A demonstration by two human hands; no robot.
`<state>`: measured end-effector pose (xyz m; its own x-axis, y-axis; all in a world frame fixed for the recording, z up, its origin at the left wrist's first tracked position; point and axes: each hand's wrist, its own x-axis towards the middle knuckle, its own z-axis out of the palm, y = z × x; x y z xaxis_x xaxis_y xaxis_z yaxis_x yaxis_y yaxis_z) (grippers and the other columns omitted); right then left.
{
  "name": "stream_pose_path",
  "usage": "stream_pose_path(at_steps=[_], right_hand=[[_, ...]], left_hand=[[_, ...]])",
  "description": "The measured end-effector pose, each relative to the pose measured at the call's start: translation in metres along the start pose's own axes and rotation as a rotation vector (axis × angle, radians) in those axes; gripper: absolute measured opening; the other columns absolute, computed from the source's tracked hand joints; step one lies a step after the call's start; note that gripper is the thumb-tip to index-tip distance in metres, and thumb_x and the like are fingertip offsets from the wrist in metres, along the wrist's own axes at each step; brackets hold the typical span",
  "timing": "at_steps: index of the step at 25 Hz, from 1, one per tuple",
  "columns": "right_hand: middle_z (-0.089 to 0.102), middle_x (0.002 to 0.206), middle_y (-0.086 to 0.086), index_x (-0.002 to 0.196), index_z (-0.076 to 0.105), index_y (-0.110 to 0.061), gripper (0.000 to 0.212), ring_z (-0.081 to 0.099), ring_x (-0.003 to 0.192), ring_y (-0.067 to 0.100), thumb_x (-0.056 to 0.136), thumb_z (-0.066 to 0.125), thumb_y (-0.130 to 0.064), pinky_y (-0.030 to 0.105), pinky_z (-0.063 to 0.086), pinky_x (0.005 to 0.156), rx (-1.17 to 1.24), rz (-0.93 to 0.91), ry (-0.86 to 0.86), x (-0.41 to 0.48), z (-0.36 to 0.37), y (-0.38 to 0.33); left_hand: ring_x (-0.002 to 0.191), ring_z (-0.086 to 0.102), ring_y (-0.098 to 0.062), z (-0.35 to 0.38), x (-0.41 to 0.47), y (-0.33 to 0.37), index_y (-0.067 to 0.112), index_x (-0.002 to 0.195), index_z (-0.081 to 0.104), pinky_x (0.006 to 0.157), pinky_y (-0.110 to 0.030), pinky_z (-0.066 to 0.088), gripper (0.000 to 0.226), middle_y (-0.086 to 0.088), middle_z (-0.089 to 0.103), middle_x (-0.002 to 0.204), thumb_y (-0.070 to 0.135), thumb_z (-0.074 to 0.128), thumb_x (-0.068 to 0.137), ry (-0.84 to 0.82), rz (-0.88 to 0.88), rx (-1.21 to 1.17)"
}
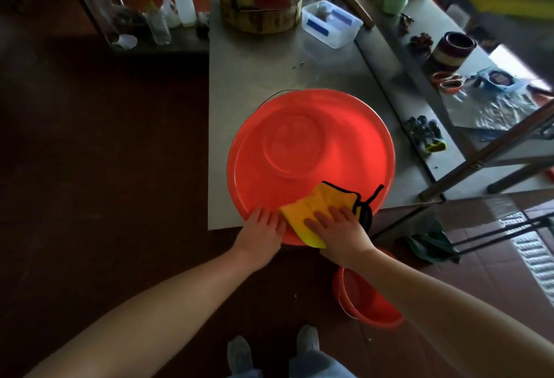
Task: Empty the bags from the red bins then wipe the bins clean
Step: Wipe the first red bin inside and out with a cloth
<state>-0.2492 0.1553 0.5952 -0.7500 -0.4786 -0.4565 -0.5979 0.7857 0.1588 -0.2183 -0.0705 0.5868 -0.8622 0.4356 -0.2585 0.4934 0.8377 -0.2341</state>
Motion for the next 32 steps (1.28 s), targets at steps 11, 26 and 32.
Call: stream_pose_path(at_steps=[11,26,32], right_hand=[[0.015,0.166,0.01,0.157,0.02,-0.037,0.065,0.015,0.15,0.04,0.1,0.017,-0.067,0.062,0.009,0.119,0.337,0.193,-0.068,0.097,0.018,-0.01],[0.007,0.169,0.012,0.158,0.029,-0.028,0.064,0.0,0.155,0.036,0.1,0.035,-0.055,0.053,-0.007,0.124,0.025,0.223,-0.021,0.172,0.038,0.084],[0.006,0.169,0.01,0.16,0.019,-0.035,0.071,-0.001,0.154,0.04,0.098,0.027,-0.069,0.057,-0.007,0.121,0.339,0.269,-0.136,0.146,0.041,0.017]], left_hand=[[0.11,0.059,-0.041,0.013,0.013,0.004,0.004,0.127,0.06,0.101,-0.054,0.044,0.052,-0.021,0.065,0.12,0.023,0.023,0.096,0.157,0.114,-0.001],[0.102,0.068,-0.043,0.034,0.019,0.039,0.013,0.126,0.065,0.096,-0.052,0.052,0.044,-0.028,0.068,0.115,0.024,0.04,0.092,0.219,0.079,0.07],[0.101,0.068,-0.043,0.025,0.02,0.041,0.012,0.121,0.069,0.093,-0.052,0.053,0.045,-0.027,0.07,0.112,0.028,0.044,0.087,0.158,0.091,0.106]])
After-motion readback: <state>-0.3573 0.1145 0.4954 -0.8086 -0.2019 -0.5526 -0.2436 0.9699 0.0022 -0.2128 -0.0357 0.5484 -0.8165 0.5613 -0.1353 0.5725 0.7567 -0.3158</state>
